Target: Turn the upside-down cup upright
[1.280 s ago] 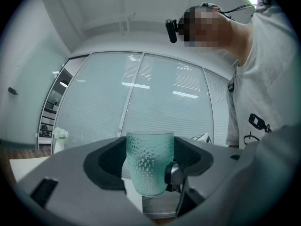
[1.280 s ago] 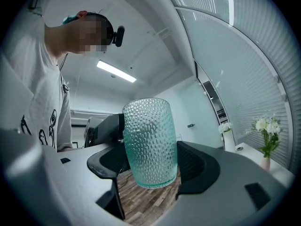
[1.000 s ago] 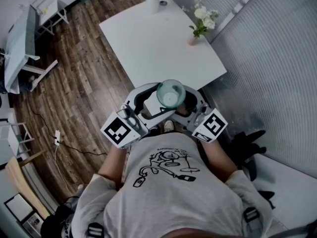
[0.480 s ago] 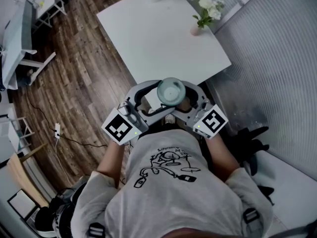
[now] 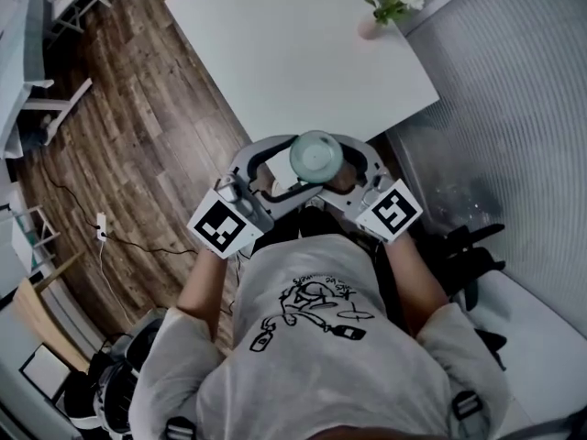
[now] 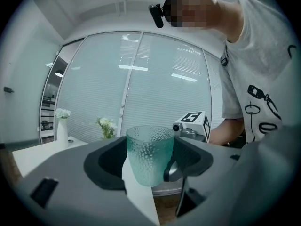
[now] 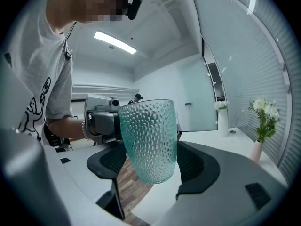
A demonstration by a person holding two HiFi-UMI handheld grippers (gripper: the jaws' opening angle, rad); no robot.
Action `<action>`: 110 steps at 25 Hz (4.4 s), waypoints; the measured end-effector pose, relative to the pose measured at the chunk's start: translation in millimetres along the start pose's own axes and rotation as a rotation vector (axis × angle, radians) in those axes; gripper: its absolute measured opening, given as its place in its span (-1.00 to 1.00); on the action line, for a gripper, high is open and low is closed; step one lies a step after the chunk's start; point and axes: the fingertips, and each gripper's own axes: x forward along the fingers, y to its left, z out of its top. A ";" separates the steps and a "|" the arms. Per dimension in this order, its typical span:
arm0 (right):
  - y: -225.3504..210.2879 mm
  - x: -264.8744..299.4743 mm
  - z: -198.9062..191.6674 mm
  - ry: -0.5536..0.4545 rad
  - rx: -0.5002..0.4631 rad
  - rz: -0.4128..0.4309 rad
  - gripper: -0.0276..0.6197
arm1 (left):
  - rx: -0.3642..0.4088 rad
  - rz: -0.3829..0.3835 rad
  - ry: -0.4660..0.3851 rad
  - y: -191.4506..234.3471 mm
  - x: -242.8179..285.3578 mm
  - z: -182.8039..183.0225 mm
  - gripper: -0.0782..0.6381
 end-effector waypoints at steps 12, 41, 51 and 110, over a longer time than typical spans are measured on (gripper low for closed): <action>-38.6 18.8 -75.9 0.113 0.020 0.016 0.17 | 0.088 -0.014 0.092 28.9 30.3 -69.6 0.09; -95.1 61.2 -234.4 0.322 0.045 0.072 0.17 | 0.076 0.003 0.186 79.6 66.9 -231.9 0.09; -92.6 64.3 -258.9 0.360 0.033 0.068 0.17 | 0.067 0.009 0.171 77.7 64.4 -257.3 0.10; -59.0 -17.3 -145.9 0.319 0.020 0.009 -0.06 | -0.152 0.205 0.077 49.4 8.1 -145.2 0.08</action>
